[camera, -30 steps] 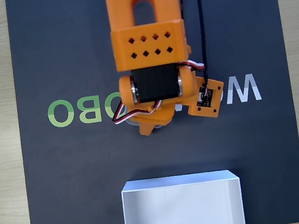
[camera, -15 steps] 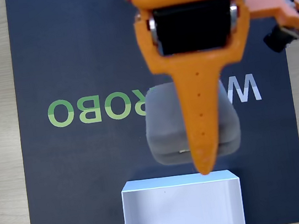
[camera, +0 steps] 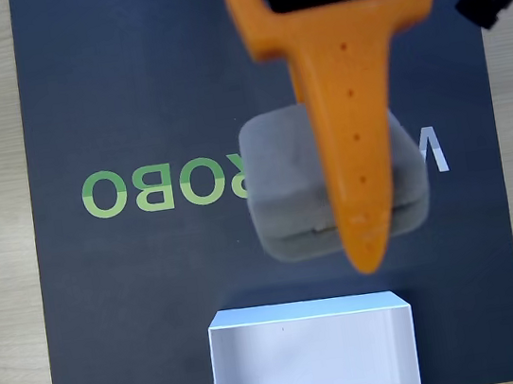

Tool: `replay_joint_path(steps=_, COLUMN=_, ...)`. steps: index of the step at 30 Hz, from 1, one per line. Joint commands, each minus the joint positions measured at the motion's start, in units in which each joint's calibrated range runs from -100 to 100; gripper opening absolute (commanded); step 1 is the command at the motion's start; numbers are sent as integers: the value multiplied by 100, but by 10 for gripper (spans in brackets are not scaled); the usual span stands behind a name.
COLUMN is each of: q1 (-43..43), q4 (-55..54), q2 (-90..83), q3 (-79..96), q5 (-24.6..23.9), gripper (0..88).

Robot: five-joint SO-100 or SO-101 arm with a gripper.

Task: Grab the usb to bin

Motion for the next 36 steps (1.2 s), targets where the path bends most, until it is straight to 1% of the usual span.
replay_joint_path(steps=1, q1=8, q4=-432, q2=745, q3=-817, q5=12, gripper=34)
replay_joint_path(steps=10, q1=42, q4=-1279, q2=3602, q3=-3003, q5=18, gripper=34)
replay_joint_path(steps=18, q1=101, q4=-2239, q2=5357, q3=-3834, q5=23, gripper=34)
replay_joint_path(steps=21, q1=101, q4=-2466, q2=5696, q3=-3897, q5=60, gripper=34)
replay_joint_path(steps=25, q1=84, q4=-2509, q2=5900, q3=-3915, q5=275, gripper=34)
replay_joint_path(steps=32, q1=59, q4=-2440, q2=5917, q3=-3997, q5=286, gripper=35)
replay_joint_path(steps=34, q1=67, q4=-2431, q2=5908, q3=-3978, q5=291, gripper=57)
replay_joint_path(steps=36, q1=84, q4=-2431, q2=5908, q3=-3960, q5=291, gripper=108)
